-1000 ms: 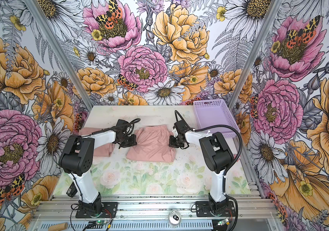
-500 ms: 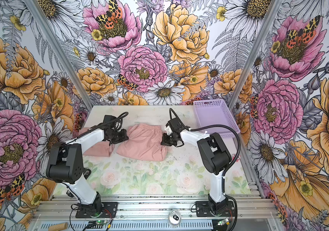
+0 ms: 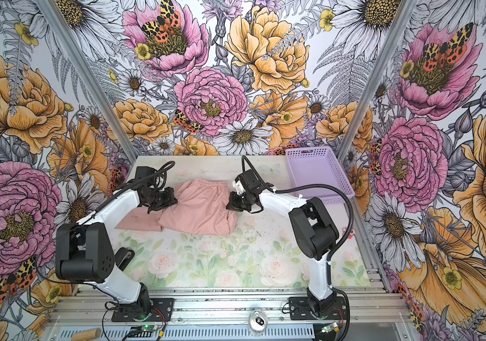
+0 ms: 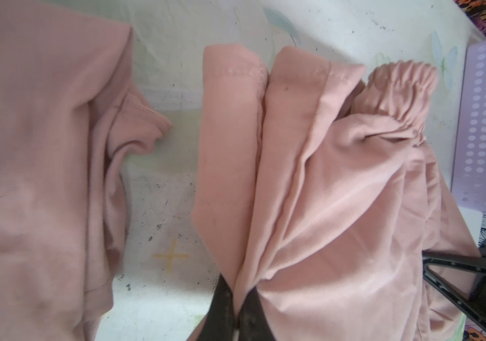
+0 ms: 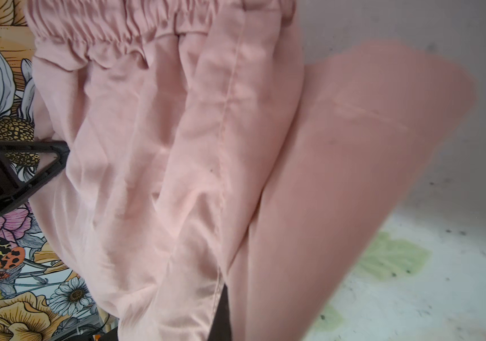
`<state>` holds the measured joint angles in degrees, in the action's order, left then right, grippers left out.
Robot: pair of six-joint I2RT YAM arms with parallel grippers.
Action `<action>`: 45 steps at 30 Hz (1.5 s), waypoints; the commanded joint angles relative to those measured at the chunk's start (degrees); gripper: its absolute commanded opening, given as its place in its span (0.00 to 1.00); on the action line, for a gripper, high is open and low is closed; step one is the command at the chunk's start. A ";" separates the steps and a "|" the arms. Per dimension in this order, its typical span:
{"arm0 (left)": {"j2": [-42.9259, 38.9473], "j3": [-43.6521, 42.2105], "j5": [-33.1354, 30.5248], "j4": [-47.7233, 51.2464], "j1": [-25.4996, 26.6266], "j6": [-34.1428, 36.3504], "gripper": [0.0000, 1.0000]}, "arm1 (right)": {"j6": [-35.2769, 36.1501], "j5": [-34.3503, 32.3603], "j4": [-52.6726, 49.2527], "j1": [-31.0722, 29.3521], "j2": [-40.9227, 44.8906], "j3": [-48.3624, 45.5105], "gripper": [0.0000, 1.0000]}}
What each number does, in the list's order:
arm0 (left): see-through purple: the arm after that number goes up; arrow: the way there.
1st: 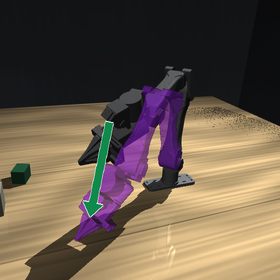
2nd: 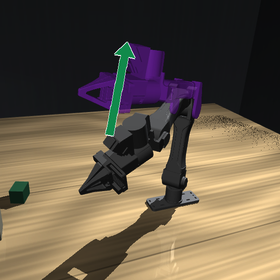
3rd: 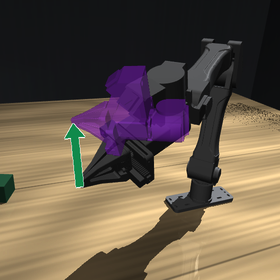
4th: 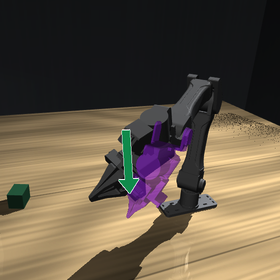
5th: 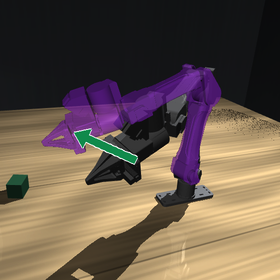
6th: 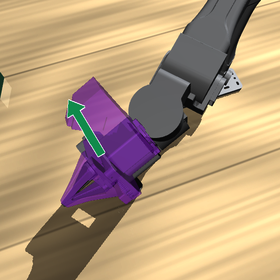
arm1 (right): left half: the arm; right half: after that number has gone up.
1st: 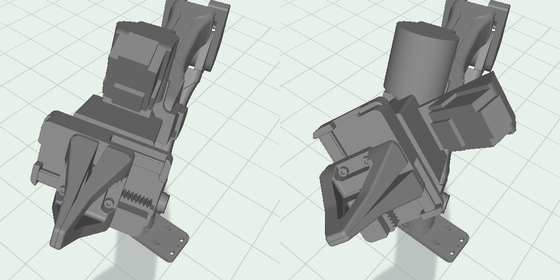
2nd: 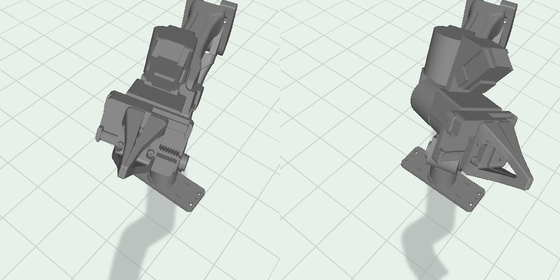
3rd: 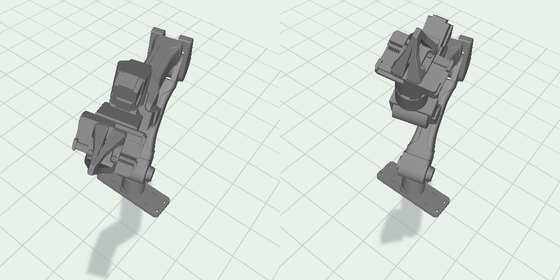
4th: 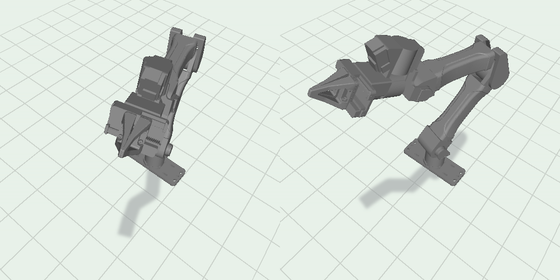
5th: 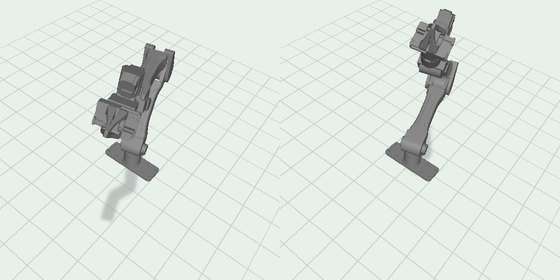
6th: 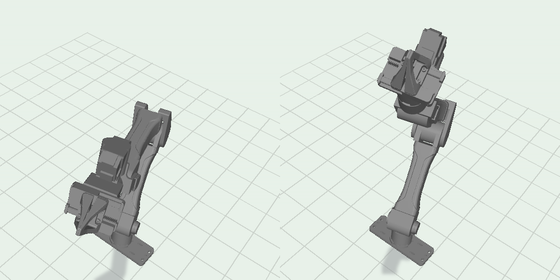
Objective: Fold and stack the mixed laundry pile
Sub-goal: 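Lift the folded trousers with both grippers and carry them toward the T-shirt, then lower the trousers onto the folded T-shirt and open both grippers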
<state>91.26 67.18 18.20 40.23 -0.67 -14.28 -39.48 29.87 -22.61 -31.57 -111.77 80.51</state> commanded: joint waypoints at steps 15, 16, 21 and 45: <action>-6.20 7.50 -12.26 6.04 -11.91 5.93 0.00 | -7.34 -5.68 9.80 -9.91 -4.07 11.63 0.00; -6.10 7.52 -13.04 5.73 -12.85 6.19 0.00 | -7.62 -6.20 10.52 -10.61 -5.29 13.07 0.00; -5.02 8.29 -17.90 3.23 -17.75 7.53 0.00 | -8.15 -7.77 12.76 -13.51 -11.54 20.75 0.00; 14.67 14.64 -28.66 -6.68 -25.80 10.06 0.00 | -11.47 -6.93 13.33 -17.93 -41.87 55.32 0.00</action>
<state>103.79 80.05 -6.33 36.40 -25.74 -5.32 -49.95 22.59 -9.85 -49.69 -152.14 133.78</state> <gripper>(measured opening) 0.048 0.052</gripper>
